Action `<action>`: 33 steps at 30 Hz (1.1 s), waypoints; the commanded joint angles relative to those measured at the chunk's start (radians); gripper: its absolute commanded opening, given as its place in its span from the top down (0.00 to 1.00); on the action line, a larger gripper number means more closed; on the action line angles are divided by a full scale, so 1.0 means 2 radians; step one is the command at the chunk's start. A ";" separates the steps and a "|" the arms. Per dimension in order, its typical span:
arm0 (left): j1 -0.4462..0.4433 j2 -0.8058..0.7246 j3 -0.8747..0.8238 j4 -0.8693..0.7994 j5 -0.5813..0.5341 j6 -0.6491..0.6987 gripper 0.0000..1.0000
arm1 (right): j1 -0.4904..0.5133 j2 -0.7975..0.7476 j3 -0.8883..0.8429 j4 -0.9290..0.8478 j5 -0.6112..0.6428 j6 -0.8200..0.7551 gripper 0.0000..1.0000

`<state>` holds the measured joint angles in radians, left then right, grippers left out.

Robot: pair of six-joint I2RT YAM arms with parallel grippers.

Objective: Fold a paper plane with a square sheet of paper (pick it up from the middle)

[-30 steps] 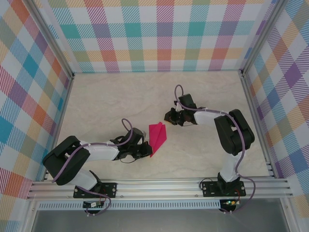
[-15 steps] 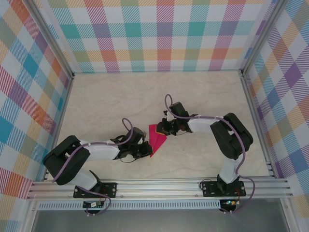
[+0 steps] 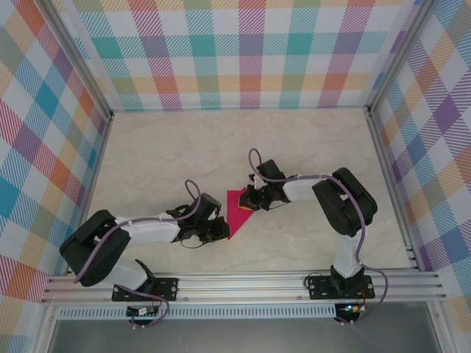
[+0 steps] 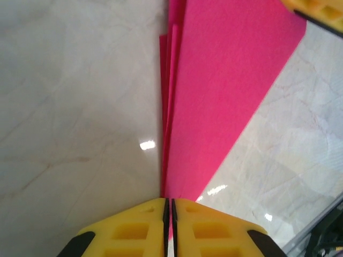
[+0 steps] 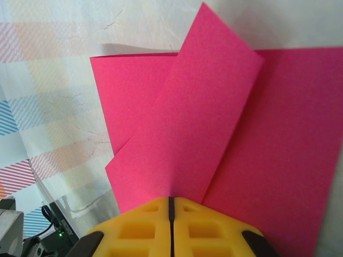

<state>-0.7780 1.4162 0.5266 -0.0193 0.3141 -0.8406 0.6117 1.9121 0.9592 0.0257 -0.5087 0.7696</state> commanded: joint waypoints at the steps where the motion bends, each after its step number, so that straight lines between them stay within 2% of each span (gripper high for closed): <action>1: 0.005 -0.044 0.035 -0.051 0.020 0.016 0.86 | 0.005 0.020 0.002 -0.040 0.026 -0.011 0.93; 5: 0.036 -0.042 0.056 -0.022 0.053 0.013 0.85 | 0.004 0.020 -0.001 -0.039 0.028 -0.009 0.94; 14: 0.052 0.081 0.100 0.063 0.082 -0.007 0.89 | 0.005 0.023 -0.005 -0.030 0.027 -0.002 0.94; 23: 0.055 0.135 0.092 0.054 0.052 0.003 0.90 | 0.005 0.028 -0.013 -0.018 0.025 0.004 0.94; 33: 0.052 0.126 0.020 0.036 0.070 0.002 0.89 | 0.005 0.029 -0.019 -0.019 0.030 0.002 0.94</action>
<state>-0.6800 1.6684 0.6510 0.1707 0.4480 -0.8444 0.6125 1.9160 0.9588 0.0311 -0.5106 0.7738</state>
